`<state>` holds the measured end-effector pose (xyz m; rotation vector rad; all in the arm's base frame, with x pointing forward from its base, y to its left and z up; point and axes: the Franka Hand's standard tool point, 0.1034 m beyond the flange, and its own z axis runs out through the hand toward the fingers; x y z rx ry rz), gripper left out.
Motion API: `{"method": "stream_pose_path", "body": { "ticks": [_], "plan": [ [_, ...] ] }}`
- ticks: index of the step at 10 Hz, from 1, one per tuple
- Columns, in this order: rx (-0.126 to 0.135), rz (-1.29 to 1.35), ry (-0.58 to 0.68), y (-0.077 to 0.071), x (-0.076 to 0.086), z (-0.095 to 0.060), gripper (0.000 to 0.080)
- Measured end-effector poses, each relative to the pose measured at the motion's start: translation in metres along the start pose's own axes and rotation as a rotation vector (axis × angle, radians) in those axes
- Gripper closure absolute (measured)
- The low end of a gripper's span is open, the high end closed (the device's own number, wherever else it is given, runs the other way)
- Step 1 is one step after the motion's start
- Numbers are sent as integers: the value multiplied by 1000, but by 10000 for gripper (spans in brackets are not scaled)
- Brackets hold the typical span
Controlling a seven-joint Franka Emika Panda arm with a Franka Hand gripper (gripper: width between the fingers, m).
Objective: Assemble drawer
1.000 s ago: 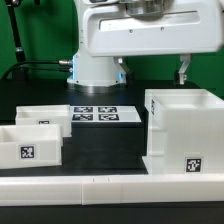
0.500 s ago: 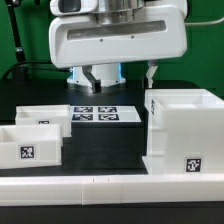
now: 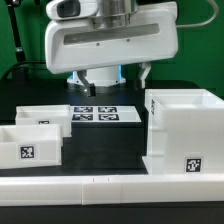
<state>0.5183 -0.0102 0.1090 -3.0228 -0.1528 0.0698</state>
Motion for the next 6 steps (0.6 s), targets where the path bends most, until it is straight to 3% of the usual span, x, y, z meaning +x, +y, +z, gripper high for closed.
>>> {"method": "stream_pose_path", "body": {
  "ticks": [2,6],
  "plan": [
    [-12,29,3,16,-10,5,151],
    [-89,60,67,49,-16,38,151]
  ]
}}
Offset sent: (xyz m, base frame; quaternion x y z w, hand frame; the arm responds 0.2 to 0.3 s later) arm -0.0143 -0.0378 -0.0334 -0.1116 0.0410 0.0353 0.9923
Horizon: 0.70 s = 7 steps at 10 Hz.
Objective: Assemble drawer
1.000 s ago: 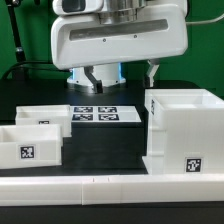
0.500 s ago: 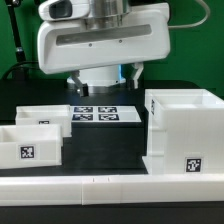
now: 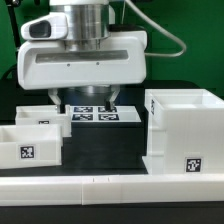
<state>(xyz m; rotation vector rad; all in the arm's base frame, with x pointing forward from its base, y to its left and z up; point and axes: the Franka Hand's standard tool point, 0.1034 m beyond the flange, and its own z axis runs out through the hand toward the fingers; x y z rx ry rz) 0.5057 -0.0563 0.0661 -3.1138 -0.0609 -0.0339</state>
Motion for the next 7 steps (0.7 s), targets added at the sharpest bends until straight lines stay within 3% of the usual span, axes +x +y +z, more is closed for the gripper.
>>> {"method": "stream_pose_path", "body": {
  "ticks": [2,7],
  "plan": [
    [-2,-31,-12,16,4,1,151],
    [-3,-34,-9,13,4,2,151]
  ]
}}
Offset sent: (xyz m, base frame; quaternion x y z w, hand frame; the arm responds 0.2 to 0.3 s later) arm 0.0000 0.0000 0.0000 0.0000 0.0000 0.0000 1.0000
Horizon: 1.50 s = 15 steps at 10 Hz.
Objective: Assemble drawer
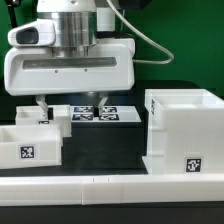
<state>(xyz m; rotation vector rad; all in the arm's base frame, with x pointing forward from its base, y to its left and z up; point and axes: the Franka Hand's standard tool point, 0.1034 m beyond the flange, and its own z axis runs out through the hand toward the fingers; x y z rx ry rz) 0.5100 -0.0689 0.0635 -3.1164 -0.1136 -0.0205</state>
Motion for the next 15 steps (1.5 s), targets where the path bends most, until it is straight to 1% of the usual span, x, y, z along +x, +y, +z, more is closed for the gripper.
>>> {"method": "stream_pose_path", "body": {
  "ticks": [1,2,3,4,5,8,10,13,14,15],
  "plan": [
    [0,-14,-2,3,-1,1,151],
    [5,-46,-10,13,-7,7,151],
    [6,-49,-19,20,-10,12,151],
    [6,-61,-25,24,-12,17,151],
    [5,-59,-36,27,-16,25,151],
    [-6,-61,-49,26,-22,45,151],
    [-12,-69,-47,22,-21,54,151],
    [-17,-71,-46,22,-22,58,151],
    [-17,-71,-46,22,-22,58,167],
    [-17,-71,-46,22,-22,58,167]
  ]
}}
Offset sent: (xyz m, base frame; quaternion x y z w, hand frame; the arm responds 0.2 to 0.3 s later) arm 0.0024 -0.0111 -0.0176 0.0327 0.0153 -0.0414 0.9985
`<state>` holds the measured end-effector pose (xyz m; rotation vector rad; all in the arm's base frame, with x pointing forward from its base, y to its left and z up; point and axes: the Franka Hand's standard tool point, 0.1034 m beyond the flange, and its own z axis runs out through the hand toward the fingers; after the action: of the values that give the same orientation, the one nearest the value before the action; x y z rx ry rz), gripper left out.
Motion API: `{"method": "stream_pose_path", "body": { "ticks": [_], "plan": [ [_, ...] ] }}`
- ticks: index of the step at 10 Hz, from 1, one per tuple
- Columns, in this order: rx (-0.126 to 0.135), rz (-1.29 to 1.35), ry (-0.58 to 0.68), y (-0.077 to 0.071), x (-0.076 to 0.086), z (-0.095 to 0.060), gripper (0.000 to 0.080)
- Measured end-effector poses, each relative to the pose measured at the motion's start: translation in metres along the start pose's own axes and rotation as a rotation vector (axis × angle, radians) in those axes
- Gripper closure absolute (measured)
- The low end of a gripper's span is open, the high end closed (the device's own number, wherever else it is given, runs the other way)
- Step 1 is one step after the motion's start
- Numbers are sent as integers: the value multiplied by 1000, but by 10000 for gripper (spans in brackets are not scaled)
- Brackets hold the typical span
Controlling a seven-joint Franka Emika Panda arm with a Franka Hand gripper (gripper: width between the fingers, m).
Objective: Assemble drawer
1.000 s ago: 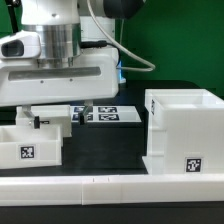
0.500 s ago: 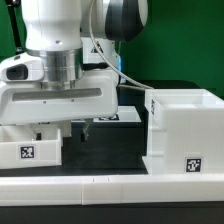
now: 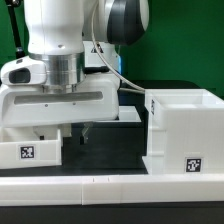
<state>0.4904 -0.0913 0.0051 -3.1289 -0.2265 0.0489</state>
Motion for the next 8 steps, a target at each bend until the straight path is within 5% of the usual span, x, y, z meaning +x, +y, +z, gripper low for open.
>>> {"method": "stream_pose_path", "body": {
  "ticks": [2,3,4,5,8],
  "plan": [
    [0,0,0,0,0,0,494],
    [0,0,0,0,0,0,494],
    [0,0,0,0,0,0,677],
    [0,0,0,0,0,0,758],
    [0,0,0,0,0,0,758]
  ]
}}
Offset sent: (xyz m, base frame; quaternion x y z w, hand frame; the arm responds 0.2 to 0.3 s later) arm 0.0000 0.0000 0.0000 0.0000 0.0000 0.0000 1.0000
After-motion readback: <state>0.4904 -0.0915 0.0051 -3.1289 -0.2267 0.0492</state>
